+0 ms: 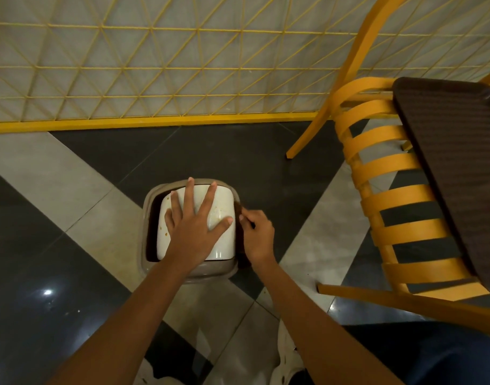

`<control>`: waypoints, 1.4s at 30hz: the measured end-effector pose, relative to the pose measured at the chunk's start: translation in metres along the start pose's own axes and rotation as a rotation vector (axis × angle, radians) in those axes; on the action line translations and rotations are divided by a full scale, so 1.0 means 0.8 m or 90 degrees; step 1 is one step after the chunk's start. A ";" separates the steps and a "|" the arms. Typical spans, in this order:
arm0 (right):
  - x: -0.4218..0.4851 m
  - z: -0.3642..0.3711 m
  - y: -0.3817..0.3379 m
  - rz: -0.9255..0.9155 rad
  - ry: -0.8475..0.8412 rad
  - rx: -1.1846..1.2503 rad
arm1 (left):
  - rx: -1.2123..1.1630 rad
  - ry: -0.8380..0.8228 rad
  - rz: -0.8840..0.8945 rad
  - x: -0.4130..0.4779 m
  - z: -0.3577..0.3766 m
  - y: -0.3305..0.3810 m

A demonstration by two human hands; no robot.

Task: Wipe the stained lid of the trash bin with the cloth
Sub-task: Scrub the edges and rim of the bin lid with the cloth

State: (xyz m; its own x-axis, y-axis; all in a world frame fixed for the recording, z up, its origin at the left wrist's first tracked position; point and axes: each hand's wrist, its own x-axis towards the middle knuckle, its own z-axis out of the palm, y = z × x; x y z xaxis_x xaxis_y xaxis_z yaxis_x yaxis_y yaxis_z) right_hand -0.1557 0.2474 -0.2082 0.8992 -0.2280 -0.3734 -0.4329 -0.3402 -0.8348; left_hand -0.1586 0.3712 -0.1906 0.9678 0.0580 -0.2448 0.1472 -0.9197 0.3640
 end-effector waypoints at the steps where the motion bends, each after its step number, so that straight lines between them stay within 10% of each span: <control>1: -0.009 0.001 0.006 0.010 0.005 0.010 | 0.001 0.002 0.001 0.000 0.000 0.000; 42: -0.010 0.011 0.006 0.046 0.037 0.102 | 0.004 -0.010 -0.004 0.002 -0.002 0.002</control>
State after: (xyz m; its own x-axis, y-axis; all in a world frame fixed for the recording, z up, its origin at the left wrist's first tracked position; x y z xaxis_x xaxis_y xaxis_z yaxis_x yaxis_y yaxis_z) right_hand -0.1642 0.2552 -0.2130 0.8590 -0.3003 -0.4147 -0.4766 -0.1730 -0.8619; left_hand -0.1564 0.3706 -0.1892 0.9638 0.0573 -0.2606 0.1513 -0.9219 0.3568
